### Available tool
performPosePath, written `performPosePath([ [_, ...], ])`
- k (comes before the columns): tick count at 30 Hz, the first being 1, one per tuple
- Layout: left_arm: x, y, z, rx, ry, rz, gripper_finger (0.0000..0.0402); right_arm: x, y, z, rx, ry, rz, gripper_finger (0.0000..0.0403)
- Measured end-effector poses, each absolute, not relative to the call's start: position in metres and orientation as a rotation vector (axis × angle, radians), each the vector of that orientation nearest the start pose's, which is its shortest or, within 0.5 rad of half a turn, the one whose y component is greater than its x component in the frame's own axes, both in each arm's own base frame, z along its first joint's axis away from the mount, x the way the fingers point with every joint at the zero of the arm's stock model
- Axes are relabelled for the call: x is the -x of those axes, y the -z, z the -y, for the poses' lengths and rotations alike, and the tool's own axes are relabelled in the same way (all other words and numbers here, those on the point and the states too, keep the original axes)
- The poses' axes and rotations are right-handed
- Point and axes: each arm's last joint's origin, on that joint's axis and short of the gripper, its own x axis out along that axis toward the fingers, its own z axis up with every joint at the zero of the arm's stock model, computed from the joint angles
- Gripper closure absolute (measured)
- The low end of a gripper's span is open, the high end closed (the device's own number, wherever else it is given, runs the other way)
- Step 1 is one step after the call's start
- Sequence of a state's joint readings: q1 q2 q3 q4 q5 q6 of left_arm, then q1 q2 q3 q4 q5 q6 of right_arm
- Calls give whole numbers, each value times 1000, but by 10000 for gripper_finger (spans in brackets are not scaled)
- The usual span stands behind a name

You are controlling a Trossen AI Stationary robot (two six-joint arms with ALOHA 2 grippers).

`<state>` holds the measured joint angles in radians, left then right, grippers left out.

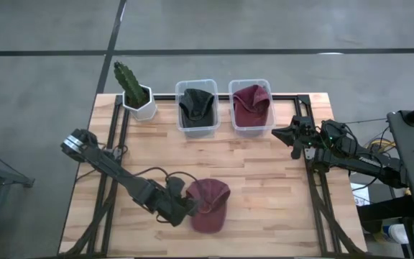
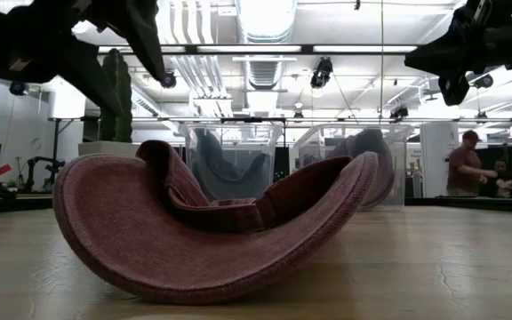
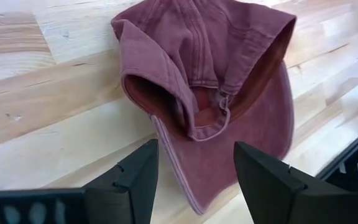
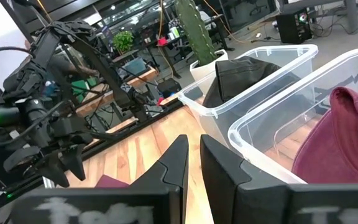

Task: Pick & Place hat
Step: Put the maroon cap into the right transparent bin

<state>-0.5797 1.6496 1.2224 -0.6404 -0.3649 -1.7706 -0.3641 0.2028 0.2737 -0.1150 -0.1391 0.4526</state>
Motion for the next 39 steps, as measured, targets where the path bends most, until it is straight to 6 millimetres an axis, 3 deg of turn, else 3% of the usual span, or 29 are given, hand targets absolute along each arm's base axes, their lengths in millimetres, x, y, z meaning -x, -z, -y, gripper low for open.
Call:
performPosePath([
  [10, -289, -225, 177, 1118, -670, -809, 202, -93, -230, 31, -462, 231, 9, 364],
  [33, -290, -226, 177, 1093, -669, -787, 201, -93, -230, 31, -463, 231, 8, 364],
  [39, -290, -226, 176, 1070, -658, -792, 170, -93, -230, 31, -463, 231, 9, 364],
])
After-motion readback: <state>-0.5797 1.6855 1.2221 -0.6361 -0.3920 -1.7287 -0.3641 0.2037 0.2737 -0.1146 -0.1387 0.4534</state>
